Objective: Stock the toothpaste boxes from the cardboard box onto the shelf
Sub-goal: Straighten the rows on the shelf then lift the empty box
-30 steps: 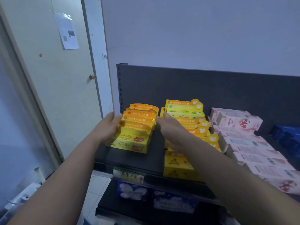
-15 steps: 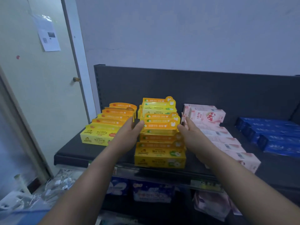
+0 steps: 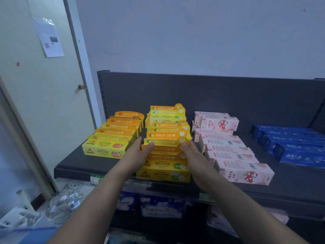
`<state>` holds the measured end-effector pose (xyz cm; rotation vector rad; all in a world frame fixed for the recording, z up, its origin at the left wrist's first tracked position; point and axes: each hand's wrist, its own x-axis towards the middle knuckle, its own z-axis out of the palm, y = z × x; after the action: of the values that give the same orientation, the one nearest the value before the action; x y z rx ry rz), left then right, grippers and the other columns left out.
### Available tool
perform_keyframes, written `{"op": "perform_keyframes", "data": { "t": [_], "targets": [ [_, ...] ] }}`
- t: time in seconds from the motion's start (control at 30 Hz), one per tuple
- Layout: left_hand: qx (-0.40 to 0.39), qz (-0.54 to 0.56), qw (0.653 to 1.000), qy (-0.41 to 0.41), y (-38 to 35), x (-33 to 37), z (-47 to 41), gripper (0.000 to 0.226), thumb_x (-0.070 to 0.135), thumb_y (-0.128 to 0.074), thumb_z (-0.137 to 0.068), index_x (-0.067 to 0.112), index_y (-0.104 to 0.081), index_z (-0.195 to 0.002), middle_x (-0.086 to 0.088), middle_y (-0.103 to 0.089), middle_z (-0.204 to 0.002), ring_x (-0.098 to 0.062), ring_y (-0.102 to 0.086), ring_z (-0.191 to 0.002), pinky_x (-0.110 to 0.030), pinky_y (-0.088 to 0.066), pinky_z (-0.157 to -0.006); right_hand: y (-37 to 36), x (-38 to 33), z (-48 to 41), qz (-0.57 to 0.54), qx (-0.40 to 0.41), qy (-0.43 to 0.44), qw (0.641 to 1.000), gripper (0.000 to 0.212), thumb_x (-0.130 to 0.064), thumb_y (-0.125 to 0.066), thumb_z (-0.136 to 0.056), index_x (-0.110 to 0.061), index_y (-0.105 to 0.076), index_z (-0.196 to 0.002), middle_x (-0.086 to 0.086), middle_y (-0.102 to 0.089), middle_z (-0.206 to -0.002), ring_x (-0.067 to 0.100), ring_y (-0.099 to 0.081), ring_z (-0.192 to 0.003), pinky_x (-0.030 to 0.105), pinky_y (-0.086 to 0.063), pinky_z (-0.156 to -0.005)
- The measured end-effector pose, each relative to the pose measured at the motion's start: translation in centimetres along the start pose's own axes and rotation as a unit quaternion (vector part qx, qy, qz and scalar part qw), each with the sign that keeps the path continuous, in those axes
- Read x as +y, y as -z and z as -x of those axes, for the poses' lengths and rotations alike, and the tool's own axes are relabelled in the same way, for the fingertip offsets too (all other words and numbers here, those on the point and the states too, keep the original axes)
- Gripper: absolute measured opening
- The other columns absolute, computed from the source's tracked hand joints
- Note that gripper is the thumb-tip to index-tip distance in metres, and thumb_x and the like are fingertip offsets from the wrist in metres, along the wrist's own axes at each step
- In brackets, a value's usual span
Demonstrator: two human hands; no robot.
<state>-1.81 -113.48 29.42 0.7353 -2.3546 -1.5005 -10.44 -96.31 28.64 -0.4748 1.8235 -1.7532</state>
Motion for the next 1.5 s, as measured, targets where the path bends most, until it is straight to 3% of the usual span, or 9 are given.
{"op": "perform_keyframes", "data": {
  "t": [0.2,0.37,0.57,0.8,0.9,0.97,1.17,1.33,1.5],
  "targets": [
    [0.005,0.026,1.000,-0.005,0.5,1.8,-1.2,0.061,0.053,-0.040,-0.096,0.026,-0.026,-0.148,-0.001,-0.046,-0.141,-0.022,-0.053,-0.117,-0.044,-0.047,-0.096,1.3,-1.7,-2.0,0.078,0.084,0.022,0.993,0.064,-0.050,-0.029,-0.100,-0.029,0.001,-0.153,-0.008,-0.011,-0.159,0.019,-0.018,-0.145,0.040,-0.026,-0.110],
    [-0.018,0.040,0.999,0.024,0.3,1.7,-2.4,0.076,0.064,-0.043,-0.089,0.027,-0.020,-0.151,-0.003,-0.035,-0.151,-0.029,-0.044,-0.130,-0.051,-0.042,-0.103,0.8,-0.7,-4.0,0.007,0.046,-0.027,0.999,0.047,-0.053,-0.030,-0.099,-0.031,-0.034,-0.141,0.000,-0.057,-0.130,0.019,-0.060,-0.111,0.033,-0.050,-0.073],
    [-0.004,0.011,1.000,0.025,0.7,1.4,-3.8,0.069,0.058,-0.039,-0.094,0.022,-0.025,-0.150,-0.005,-0.039,-0.148,-0.025,-0.045,-0.127,-0.043,-0.042,-0.100,1.1,-0.4,-5.1,-0.017,0.033,-0.031,0.999,0.045,-0.053,-0.033,-0.099,-0.027,-0.043,-0.134,0.002,-0.067,-0.116,0.021,-0.068,-0.100,0.040,-0.054,-0.083],
    [-0.022,-0.004,1.000,0.013,1.0,2.5,-6.0,0.062,0.051,-0.035,-0.099,0.018,-0.023,-0.150,-0.003,-0.042,-0.142,-0.023,-0.048,-0.122,-0.031,-0.040,-0.088,2.0,-1.5,-7.8,0.019,0.074,-0.019,0.997,0.084,-0.070,-0.041,-0.075,-0.028,-0.024,-0.146,0.001,-0.057,-0.130,0.021,-0.063,-0.108,0.047,-0.051,-0.092],
    [-0.039,0.007,0.999,0.006,0.5,2.6,-6.6,0.052,0.045,-0.035,-0.100,0.015,-0.036,-0.142,0.011,-0.052,-0.103,-0.004,-0.052,-0.085,-0.022,-0.039,-0.064,1.3,-2.1,-7.5,-0.004,0.058,-0.044,0.997,0.048,-0.051,-0.039,-0.096,-0.024,-0.039,-0.137,0.005,-0.065,-0.118,0.022,-0.068,-0.098,0.037,-0.055,-0.077],
    [-0.044,0.012,0.999,0.016,0.5,2.2,-7.3,0.048,0.046,-0.036,-0.100,0.015,-0.041,-0.136,0.011,-0.052,-0.095,-0.004,-0.051,-0.082,-0.023,-0.042,-0.064,1.3,-1.9,-7.7,-0.007,0.052,-0.056,0.997,0.036,-0.043,-0.040,-0.099,-0.020,-0.048,-0.126,0.008,-0.068,-0.110,0.024,-0.069,-0.094,0.040,-0.056,-0.078],
    [-0.037,0.002,0.999,0.021,1.1,2.3,-9.6,0.061,0.055,-0.037,-0.096,0.018,-0.032,-0.145,-0.005,-0.049,-0.136,-0.024,-0.051,-0.119,-0.041,-0.044,-0.097,1.9,-2.9,-9.2,-0.021,0.075,-0.036,0.996,0.095,-0.058,-0.059,-0.070,-0.026,-0.021,-0.150,0.002,-0.045,-0.144,0.024,-0.054,-0.120,0.049,-0.046,-0.099],
    [-0.029,-0.013,0.999,0.010,0.7,3.2,-11.1,0.061,0.053,-0.033,-0.098,0.020,-0.025,-0.148,-0.005,-0.044,-0.141,-0.023,-0.048,-0.118,-0.036,-0.040,-0.087,1.9,-3.2,-10.8,-0.020,0.098,-0.030,0.995,0.069,-0.041,-0.048,-0.094,-0.032,-0.012,-0.152,0.000,-0.048,-0.132,0.024,-0.057,-0.113,0.049,-0.048,-0.099],
    [-0.035,-0.016,0.999,0.013,0.7,2.8,-12.2,0.060,0.052,-0.033,-0.099,0.018,-0.024,-0.148,-0.006,-0.044,-0.139,-0.023,-0.048,-0.116,-0.037,-0.039,-0.090,1.8,-3.2,-12.0,-0.007,0.051,-0.037,0.998,0.033,-0.039,-0.043,-0.098,-0.020,-0.049,-0.124,0.014,-0.062,-0.120,0.030,-0.066,-0.102,0.052,-0.052,-0.092]
  ]
}}
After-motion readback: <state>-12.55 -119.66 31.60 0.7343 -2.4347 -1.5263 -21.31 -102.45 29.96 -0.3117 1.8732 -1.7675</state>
